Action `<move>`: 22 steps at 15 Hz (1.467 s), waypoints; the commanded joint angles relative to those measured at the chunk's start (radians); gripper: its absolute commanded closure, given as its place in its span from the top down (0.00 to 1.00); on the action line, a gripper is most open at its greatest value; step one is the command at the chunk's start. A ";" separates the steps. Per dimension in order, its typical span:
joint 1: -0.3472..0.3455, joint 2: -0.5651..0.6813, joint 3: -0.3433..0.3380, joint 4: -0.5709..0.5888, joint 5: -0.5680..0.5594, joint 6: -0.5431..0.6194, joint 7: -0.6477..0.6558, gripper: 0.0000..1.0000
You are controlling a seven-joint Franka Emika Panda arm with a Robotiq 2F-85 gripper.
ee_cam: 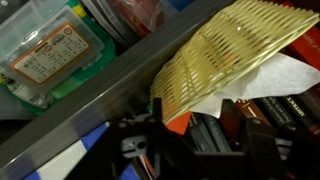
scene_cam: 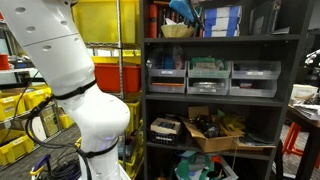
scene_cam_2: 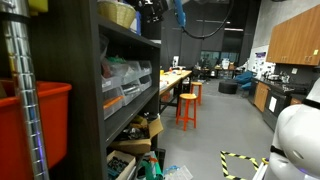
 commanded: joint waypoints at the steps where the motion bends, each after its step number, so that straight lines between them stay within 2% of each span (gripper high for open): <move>1: -0.023 -0.016 -0.003 -0.006 0.071 -0.068 0.015 0.48; 2: -0.030 -0.014 -0.001 -0.006 0.084 -0.081 0.019 0.48; 4: -0.041 -0.011 0.004 -0.005 0.102 -0.099 0.025 0.57; 7: -0.054 -0.011 0.011 -0.008 0.117 -0.119 0.039 0.76; 8: -0.058 -0.011 0.012 -0.007 0.121 -0.126 0.045 0.79; 10: -0.060 -0.009 0.014 -0.009 0.127 -0.135 0.052 0.78; 13: -0.063 -0.005 0.020 -0.015 0.131 -0.142 0.063 0.66; 15: -0.062 -0.002 0.027 -0.019 0.131 -0.142 0.069 0.52; 19: -0.060 0.006 0.044 -0.022 0.129 -0.133 0.076 0.59; 21: -0.058 0.008 0.052 -0.023 0.129 -0.131 0.079 0.60; 22: -0.058 0.009 0.057 -0.024 0.128 -0.129 0.081 0.57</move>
